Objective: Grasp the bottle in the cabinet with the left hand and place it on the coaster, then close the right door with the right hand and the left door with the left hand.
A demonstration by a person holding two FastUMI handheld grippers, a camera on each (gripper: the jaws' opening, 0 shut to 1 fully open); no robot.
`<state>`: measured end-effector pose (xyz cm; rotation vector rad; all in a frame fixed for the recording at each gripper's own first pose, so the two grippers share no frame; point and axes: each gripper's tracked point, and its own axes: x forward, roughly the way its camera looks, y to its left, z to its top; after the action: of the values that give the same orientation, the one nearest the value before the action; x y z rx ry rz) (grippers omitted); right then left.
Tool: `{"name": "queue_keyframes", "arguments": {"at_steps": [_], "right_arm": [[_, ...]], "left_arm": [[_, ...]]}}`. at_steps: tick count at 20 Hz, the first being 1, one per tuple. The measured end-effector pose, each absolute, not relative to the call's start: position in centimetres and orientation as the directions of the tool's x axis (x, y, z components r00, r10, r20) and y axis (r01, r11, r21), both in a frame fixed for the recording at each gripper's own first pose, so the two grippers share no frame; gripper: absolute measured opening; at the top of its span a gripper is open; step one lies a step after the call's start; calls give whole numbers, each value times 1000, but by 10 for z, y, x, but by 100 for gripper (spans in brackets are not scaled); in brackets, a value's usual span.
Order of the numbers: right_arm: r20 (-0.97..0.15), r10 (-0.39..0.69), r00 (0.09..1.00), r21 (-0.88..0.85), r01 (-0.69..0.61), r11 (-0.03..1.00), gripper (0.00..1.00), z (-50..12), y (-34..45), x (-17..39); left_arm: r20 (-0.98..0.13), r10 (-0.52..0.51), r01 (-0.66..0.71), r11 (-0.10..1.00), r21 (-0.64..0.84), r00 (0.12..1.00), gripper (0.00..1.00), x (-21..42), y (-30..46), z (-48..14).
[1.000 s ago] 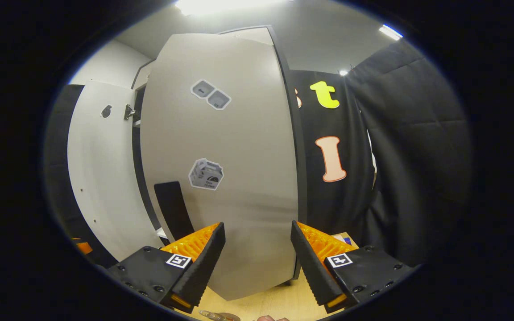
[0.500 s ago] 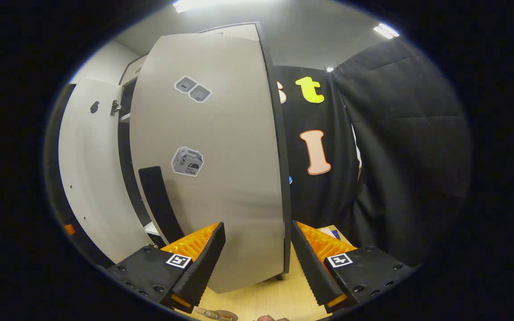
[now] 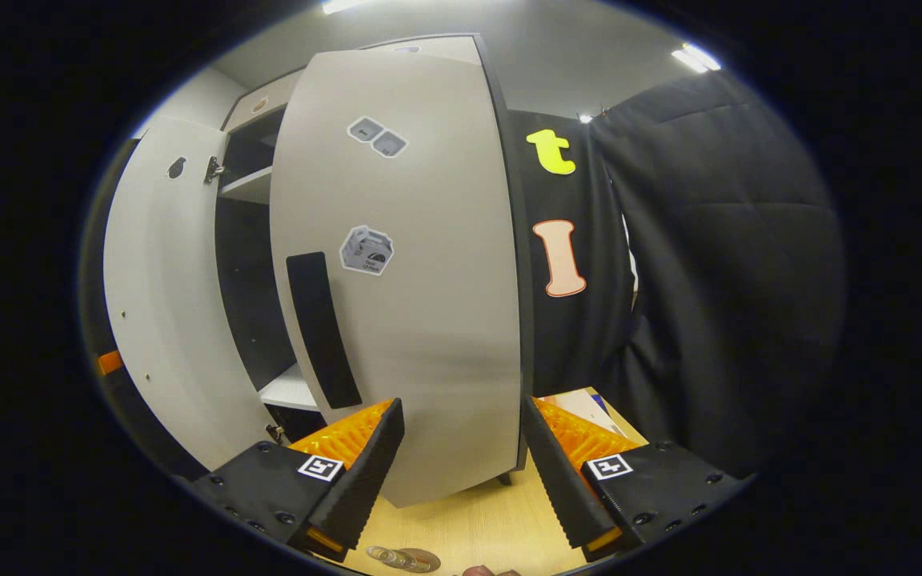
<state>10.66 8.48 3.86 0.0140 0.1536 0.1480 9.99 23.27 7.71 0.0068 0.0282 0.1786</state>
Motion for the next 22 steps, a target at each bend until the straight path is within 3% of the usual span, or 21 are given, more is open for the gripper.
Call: {"name": "queue_keyframes", "arguments": {"at_steps": [6, 9, 22], "right_arm": [[-128, 52, 990, 9, -51, 999, 91, 41, 72, 89], [-127, 22, 992, 14, -20, 1000, 95, 39, 61, 85], [-142, 57, 988, -32, -63, 998, 92, 27, 47, 77]], "left_arm": [[25, 49, -50, 998, 43, 998, 89, 145, 225, 104], [48, -17, 13, 997, 77, 999, 90, 154, 208, 114], [12, -1, 0, 996, 85, 1000, 88, 152, 165, 116]]}}
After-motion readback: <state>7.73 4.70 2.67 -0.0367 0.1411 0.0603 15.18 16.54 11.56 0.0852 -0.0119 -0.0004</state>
